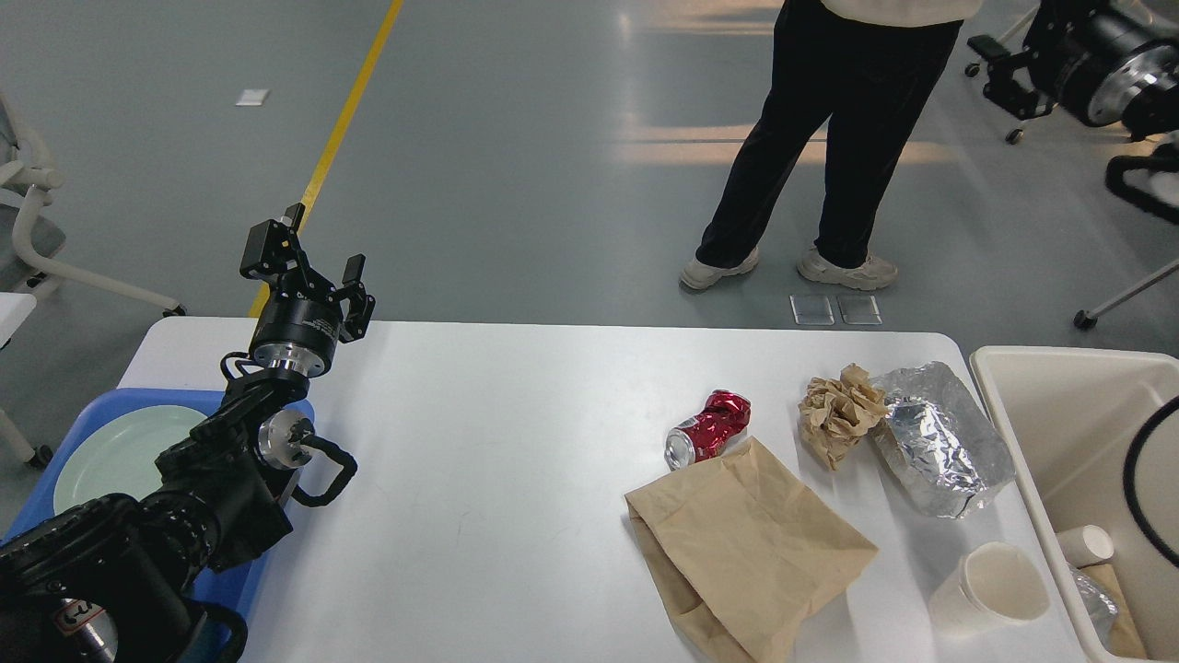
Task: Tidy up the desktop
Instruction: 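Bring the right gripper down toward the crumpled brown paper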
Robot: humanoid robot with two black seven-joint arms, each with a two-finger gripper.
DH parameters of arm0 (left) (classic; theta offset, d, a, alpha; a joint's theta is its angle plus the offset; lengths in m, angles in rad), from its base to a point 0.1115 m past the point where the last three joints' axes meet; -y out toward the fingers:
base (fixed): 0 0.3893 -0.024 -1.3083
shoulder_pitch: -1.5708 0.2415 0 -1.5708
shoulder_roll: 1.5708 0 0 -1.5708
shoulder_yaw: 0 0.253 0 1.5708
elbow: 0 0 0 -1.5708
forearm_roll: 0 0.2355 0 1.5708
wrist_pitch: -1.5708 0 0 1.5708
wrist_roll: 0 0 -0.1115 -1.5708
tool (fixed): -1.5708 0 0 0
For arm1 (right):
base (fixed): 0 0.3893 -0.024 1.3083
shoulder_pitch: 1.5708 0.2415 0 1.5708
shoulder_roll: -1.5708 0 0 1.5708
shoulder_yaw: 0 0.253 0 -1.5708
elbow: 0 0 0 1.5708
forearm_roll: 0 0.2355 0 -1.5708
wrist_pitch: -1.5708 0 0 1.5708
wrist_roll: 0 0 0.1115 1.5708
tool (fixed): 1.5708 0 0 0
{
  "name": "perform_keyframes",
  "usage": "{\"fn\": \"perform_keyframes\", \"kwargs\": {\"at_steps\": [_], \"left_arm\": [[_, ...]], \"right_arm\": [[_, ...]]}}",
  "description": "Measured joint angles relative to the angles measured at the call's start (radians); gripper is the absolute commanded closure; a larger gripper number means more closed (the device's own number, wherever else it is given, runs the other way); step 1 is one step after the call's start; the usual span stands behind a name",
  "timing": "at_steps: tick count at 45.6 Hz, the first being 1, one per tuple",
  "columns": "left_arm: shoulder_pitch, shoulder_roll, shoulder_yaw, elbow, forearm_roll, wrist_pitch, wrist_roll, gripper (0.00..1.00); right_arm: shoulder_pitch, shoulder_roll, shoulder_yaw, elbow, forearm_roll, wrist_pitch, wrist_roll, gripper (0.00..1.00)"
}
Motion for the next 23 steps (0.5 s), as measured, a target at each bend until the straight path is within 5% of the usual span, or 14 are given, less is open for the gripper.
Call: {"fn": "perform_keyframes", "kwargs": {"at_steps": [23], "left_arm": [[0.000, 0.000, 0.000, 0.000, 0.000, 0.000, 0.000, 0.03]], "right_arm": [[0.393, -0.162, -0.879, 0.036, -0.006, 0.039, 0.001, 0.00]]}}
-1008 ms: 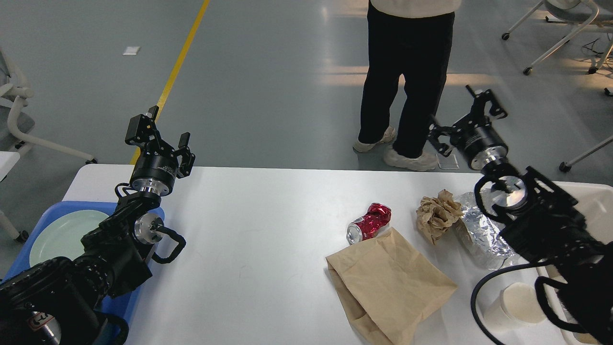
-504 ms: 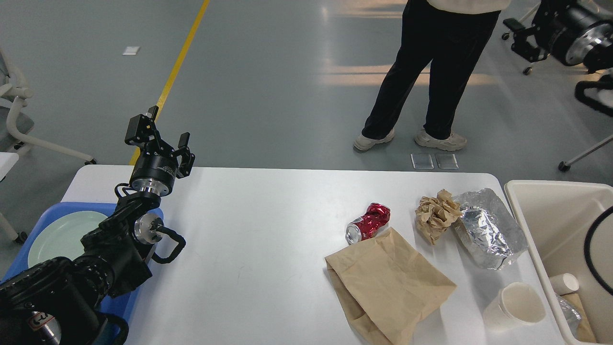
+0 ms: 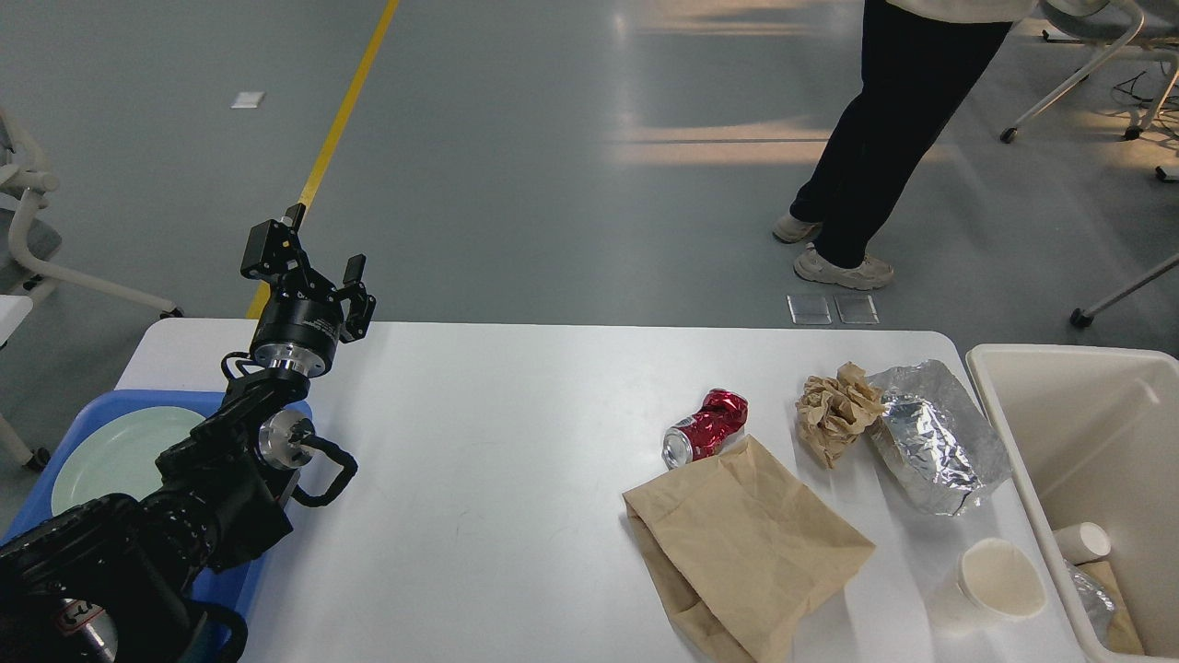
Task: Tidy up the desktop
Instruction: 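Bring the right gripper down toward the crumpled brown paper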
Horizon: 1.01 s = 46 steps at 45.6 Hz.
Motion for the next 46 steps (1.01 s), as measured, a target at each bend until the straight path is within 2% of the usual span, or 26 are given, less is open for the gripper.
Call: {"fn": "perform_keyframes", "kwargs": {"at_steps": [5, 13, 18, 24, 29, 37, 42, 46], "left_arm": [[0.000, 0.000, 0.000, 0.000, 0.000, 0.000, 0.000, 0.03], [0.000, 0.000, 0.000, 0.000, 0.000, 0.000, 0.000, 0.03], [0.000, 0.000, 0.000, 0.000, 0.000, 0.000, 0.000, 0.03], [0.000, 0.000, 0.000, 0.000, 0.000, 0.000, 0.000, 0.03], [0.000, 0.000, 0.000, 0.000, 0.000, 0.000, 0.000, 0.03], [0.000, 0.000, 0.000, 0.000, 0.000, 0.000, 0.000, 0.03], [0.000, 0.000, 0.000, 0.000, 0.000, 0.000, 0.000, 0.03], [0.000, 0.000, 0.000, 0.000, 0.000, 0.000, 0.000, 0.03]], "right_arm": [[0.056, -0.006, -0.142, 0.004, -0.059, 0.029, 0.001, 0.00], [0.136, -0.016, -0.318, 0.005, -0.255, 0.134, 0.002, 0.00], [0.155, -0.013, -0.378, 0.006, -0.313, 0.200, 0.002, 0.00], [0.189, -0.001, -0.418, 0.008, -0.352, 0.334, 0.003, 0.00], [0.209, 0.038, -0.446, 0.018, -0.417, 0.384, 0.004, 0.00], [0.256, 0.145, -0.576, 0.202, -0.461, 0.390, 0.005, 0.00], [0.288, 0.210, -0.591, 0.347, -0.461, 0.382, 0.006, 0.00], [0.286, 0.259, -0.572, 0.390, -0.457, 0.378, 0.004, 0.00]]}}
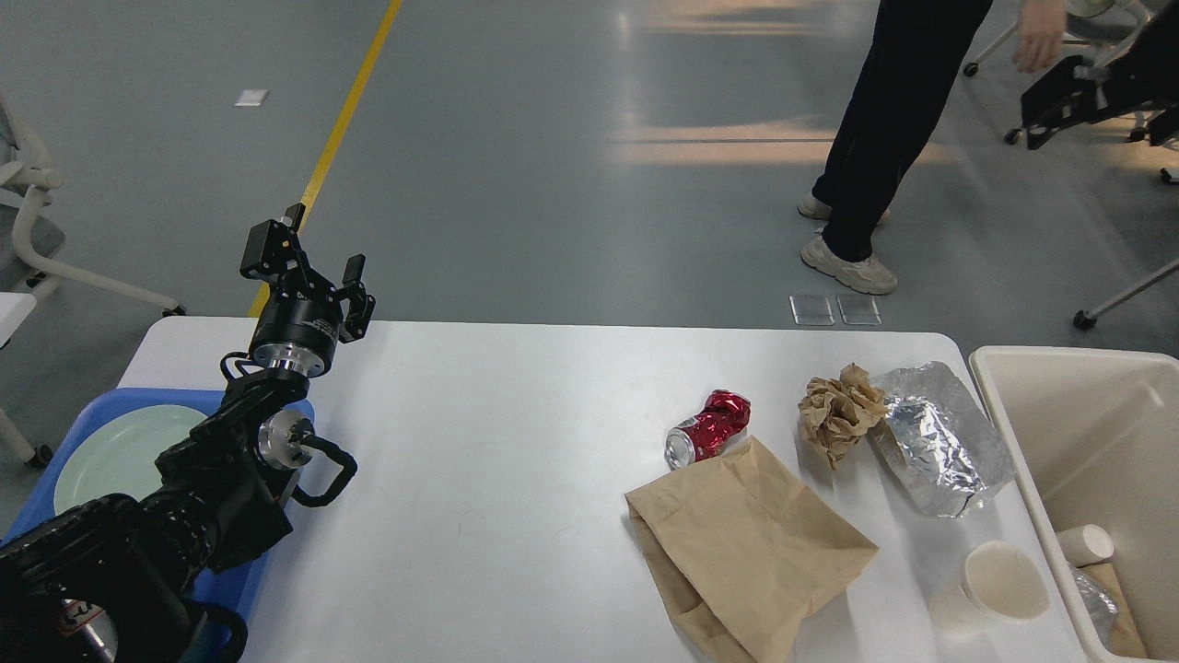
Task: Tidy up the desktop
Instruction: 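Bring the right gripper down toward the crumpled brown paper, then close the right gripper on the crumpled brown paper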
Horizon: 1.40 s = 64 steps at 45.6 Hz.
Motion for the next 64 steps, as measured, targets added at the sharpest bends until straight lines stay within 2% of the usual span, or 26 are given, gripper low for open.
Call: {"fn": "perform_keyframes", "kwargs": {"at_steps": [13, 19, 39, 56, 64], "left_arm": [[0.000, 0.000, 0.000, 0.000, 0.000, 0.000, 0.000, 0.03], [-0.001, 0.000, 0.000, 0.000, 0.000, 0.000, 0.000, 0.03], [-0.001, 0.000, 0.000, 0.000, 0.000, 0.000, 0.000, 0.03], [-0.001, 0.000, 0.000, 0.000, 0.000, 0.000, 0.000, 0.03], [0.000, 0.000, 0.000, 0.000, 0.000, 0.000, 0.000, 0.03]], "right_arm": [[-0.194, 0.040, 0.213, 0.016, 0.001, -0.006, -0.006, 0.00], [-0.295, 0.043, 0.238, 0.015, 0.000, -0.031, -0.006, 0.00], [-0.604, 0.067, 0.300, -0.012, 0.004, -0.413, -0.005, 0.00], [-0.739, 0.096, 0.334, -0.097, 0.132, -0.517, -0.005, 0.00], [-0.786, 0.132, 0.339, -0.106, 0.155, -0.530, -0.005, 0.00]]}}
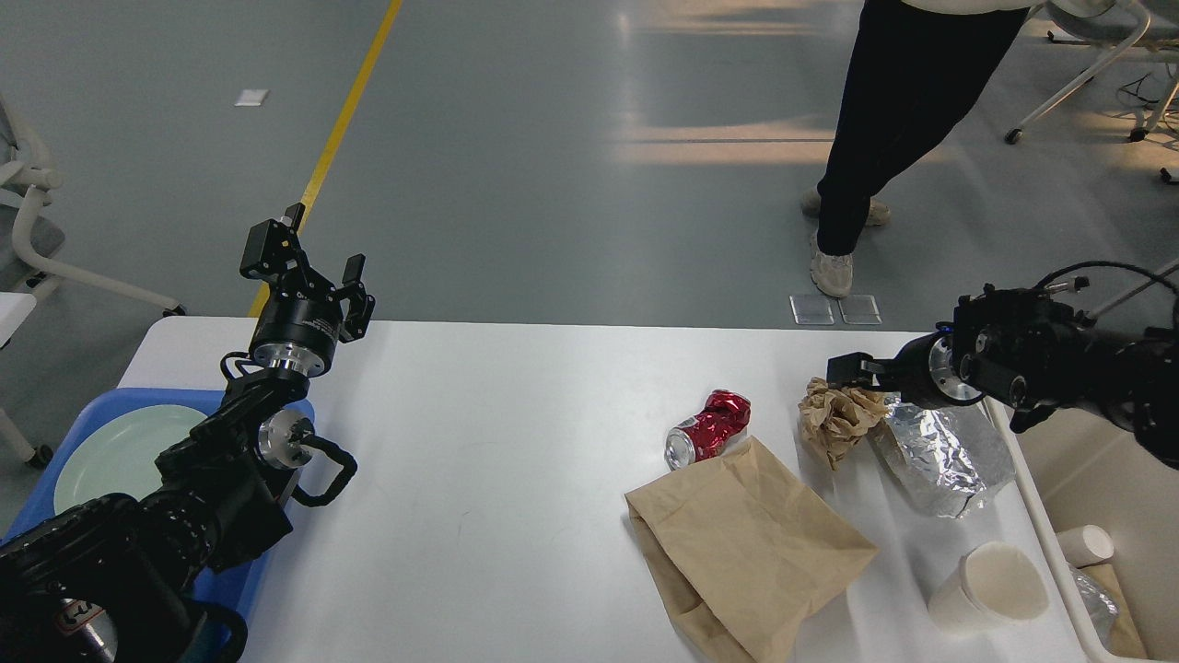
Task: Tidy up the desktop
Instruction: 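Close the right gripper on the crumpled brown paper, then carry the brown paper over the white bin and release it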
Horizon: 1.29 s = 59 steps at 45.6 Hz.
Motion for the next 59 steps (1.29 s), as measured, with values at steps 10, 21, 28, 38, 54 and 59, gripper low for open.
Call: {"fn": "perform_keyframes", "kwargs": {"at_steps": [10, 21, 28, 38, 54, 59], "left_arm": [[0.000, 0.000, 0.000, 0.000, 0.000, 0.000, 0.000, 0.03], [0.000, 0.000, 0.000, 0.000, 0.000, 0.000, 0.000, 0.03], [0.000, 0.000, 0.000, 0.000, 0.000, 0.000, 0.000, 0.03], [0.000, 0.000, 0.000, 0.000, 0.000, 0.000, 0.000, 0.03], [0.000, 0.000, 0.000, 0.000, 0.000, 0.000, 0.000, 0.03], [0.000, 0.000, 0.000, 0.000, 0.000, 0.000, 0.000, 0.03]], "right_arm": [[-0.051, 0.038, 0.052, -0.033, 0.001, -0.002, 0.000, 0.00], [-0.065, 0.049, 0.058, -0.055, 0.064, -0.002, -0.001, 0.21], [-0.066, 0.045, 0.052, -0.055, 0.148, -0.001, -0.003, 0.79], [-0.071, 0.042, 0.049, -0.044, 0.159, 0.014, -0.003, 1.00], [-0.058, 0.041, 0.050, -0.036, 0.161, 0.027, -0.003, 1.00], [-0.027, 0.036, 0.043, -0.033, 0.161, 0.063, -0.003, 1.00]]}}
